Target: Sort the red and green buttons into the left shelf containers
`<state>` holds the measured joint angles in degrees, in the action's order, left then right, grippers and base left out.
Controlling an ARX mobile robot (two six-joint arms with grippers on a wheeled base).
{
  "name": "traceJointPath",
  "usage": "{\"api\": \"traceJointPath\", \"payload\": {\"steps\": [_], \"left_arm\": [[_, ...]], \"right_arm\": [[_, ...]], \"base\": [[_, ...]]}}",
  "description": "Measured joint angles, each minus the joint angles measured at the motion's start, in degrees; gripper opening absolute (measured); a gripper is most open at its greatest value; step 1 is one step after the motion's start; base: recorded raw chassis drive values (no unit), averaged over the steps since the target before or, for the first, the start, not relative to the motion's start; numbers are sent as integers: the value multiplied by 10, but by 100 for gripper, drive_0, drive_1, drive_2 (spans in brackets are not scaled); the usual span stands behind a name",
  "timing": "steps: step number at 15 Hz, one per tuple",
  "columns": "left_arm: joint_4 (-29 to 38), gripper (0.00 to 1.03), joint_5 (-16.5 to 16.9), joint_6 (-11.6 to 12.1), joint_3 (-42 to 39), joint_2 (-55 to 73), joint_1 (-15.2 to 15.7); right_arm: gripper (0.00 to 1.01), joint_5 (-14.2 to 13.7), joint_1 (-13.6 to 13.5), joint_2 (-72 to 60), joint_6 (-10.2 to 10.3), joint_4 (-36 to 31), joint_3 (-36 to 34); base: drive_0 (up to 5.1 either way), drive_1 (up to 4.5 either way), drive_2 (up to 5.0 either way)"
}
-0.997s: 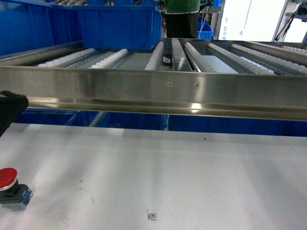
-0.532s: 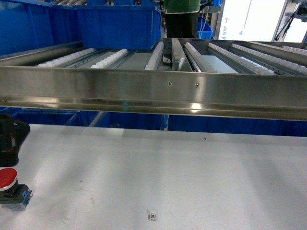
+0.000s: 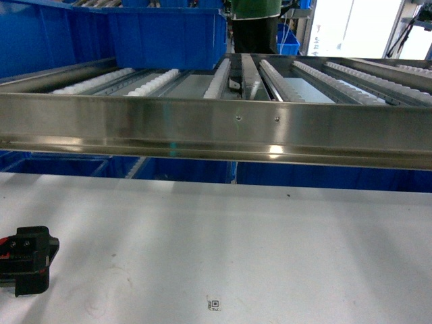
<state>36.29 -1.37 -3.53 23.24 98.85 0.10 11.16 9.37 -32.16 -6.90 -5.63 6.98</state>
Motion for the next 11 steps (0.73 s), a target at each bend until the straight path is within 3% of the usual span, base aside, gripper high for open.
{"api": "traceJointPath", "payload": {"steps": [3,6,11], "left_arm": [[0,98,16,-6,25,36,21],[-4,98,31,-5,32,49,19],[-3,98,31,0,31,60,13]], "right_arm": [[34,0,0,0,0,0,0],[34,0,0,0,0,0,0],[34,0,0,0,0,0,0]], "base": [[0,0,0],[0,0,0],[0,0,0]]}}
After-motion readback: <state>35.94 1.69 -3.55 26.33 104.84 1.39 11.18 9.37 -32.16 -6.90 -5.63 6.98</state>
